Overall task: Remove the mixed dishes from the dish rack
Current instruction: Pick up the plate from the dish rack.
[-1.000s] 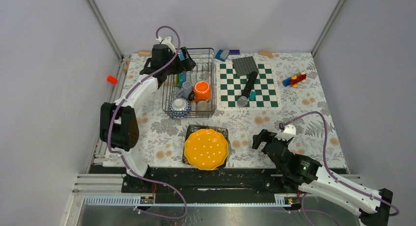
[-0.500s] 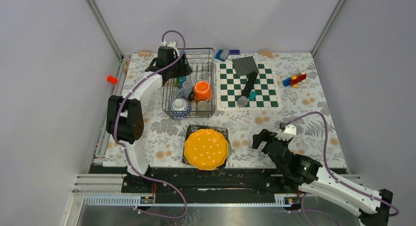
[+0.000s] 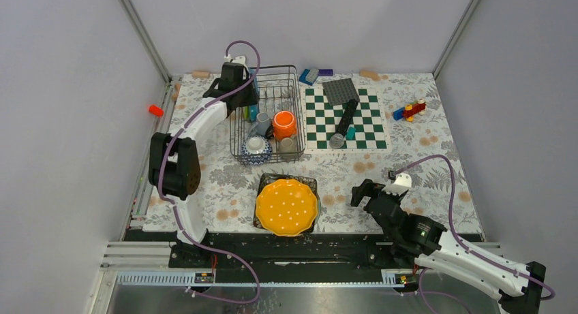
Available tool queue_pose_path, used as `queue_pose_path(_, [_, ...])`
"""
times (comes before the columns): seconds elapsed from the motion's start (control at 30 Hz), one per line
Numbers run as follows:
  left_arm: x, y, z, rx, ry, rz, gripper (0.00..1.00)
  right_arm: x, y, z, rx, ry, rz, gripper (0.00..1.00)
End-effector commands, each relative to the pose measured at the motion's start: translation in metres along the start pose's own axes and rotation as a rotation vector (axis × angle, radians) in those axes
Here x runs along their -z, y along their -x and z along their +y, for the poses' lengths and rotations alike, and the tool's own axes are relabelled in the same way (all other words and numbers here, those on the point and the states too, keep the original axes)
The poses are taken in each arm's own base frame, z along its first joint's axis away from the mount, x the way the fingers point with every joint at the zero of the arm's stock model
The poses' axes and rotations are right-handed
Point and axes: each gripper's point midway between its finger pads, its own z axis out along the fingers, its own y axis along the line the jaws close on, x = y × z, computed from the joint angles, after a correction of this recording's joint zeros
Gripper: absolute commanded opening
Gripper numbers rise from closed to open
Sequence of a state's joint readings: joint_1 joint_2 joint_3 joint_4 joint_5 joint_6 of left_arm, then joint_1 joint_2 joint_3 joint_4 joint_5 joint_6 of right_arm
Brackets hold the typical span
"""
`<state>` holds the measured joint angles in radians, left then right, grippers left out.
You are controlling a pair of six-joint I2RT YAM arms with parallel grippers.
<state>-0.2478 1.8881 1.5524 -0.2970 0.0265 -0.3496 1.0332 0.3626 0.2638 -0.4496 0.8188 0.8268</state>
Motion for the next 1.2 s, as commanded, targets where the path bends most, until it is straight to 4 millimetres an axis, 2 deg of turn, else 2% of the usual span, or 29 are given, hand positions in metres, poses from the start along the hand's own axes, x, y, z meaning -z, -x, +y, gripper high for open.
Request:
queue_pose_path(0.0, [0.023, 0.048, -0.003, 0.039, 0.048, -0.142, 0.0, -0.002, 0.01, 0.001, -0.018, -0.016, -0.044, 0.99])
queue_pose_path(0.2, [0.05, 0.072, -0.006, 0.011, 0.104, -0.223, 0.0, -0.002, 0.01, 0.0, -0.015, -0.02, -0.044, 0.99])
queue_pose_path(0.33, [0.066, 0.085, -0.014, 0.004, 0.079, -0.26, 0.0, -0.002, 0.011, 0.0, -0.015, -0.025, -0.05, 0.99])
queue_pose_path(0.53, [0.092, 0.106, -0.04, 0.003, -0.044, -0.323, 0.0, -0.001, 0.014, 0.0, -0.007, -0.023, -0.056, 0.99])
queue_pose_path(0.63, [0.101, 0.115, -0.046, 0.001, -0.068, -0.34, 0.0, -0.001, 0.014, 0.001, -0.005, -0.019, -0.054, 0.99])
queue_pose_path(0.83, [0.112, 0.124, -0.057, -0.031, -0.111, -0.351, 0.0, -0.001, 0.016, 0.0, -0.005, -0.023, -0.062, 0.99])
queue_pose_path(1.17, [0.13, 0.113, -0.079, -0.346, -0.052, -0.336, 0.0, -0.002, 0.018, -0.005, 0.007, -0.047, -0.084, 0.99])
